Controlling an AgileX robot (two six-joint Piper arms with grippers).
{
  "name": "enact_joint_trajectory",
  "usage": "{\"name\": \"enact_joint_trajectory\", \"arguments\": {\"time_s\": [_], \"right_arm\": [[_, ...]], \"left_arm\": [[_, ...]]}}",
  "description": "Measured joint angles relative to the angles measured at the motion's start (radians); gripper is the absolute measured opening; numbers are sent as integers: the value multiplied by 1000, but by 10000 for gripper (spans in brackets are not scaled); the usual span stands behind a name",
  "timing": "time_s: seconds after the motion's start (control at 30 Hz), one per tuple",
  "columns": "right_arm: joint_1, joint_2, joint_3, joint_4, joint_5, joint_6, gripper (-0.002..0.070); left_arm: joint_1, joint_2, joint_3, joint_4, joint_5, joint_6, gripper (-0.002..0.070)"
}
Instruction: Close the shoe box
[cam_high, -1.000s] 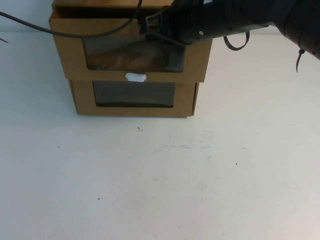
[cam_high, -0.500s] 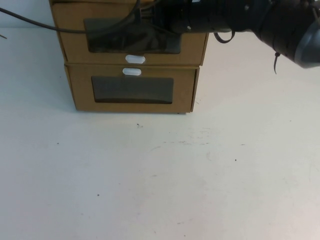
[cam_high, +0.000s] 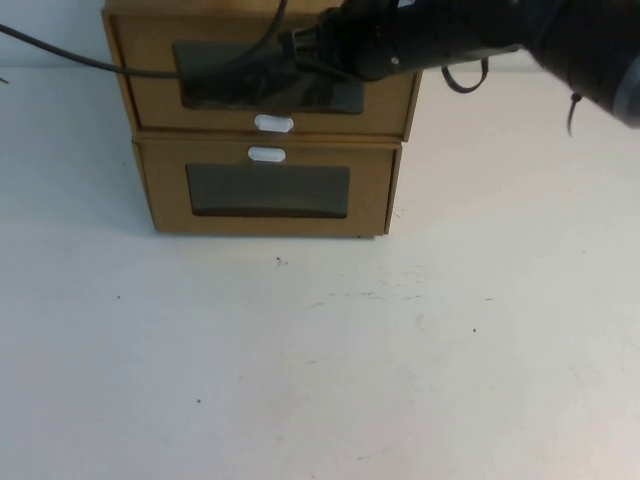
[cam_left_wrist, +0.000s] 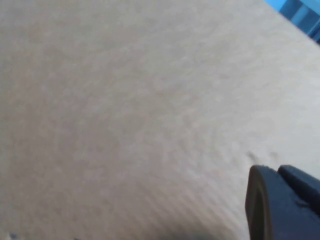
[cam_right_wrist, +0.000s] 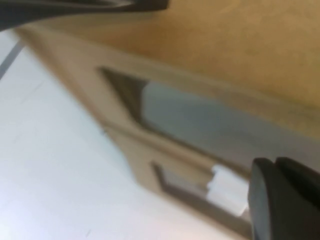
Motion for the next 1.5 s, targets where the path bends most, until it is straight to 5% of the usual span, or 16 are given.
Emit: {"name": "enact_joint_trajectory", "arguments": {"time_s": [0.47,0.67,0.93,1.23,1.5], "right_arm": [[0,-394,116,-83,281,12,-11],[0,-713,450,-198,235,161,-11],[-2,-1276,911,-240,225,264,-11],[-5,-1722,1209,-318,301,384,-11],[-8,-1833,1463,-320,-51,411,-11]], "left_arm": [[0,-343,107,236,-21,-59,-2],[0,-604,470,218,-222,-4,-2],[0,-1098,1085,-3,-466,203,-2],[0,-1648,1593,-86,-711,272,-2],[0,-1832,1790,-87,-776,386,-2]]}}
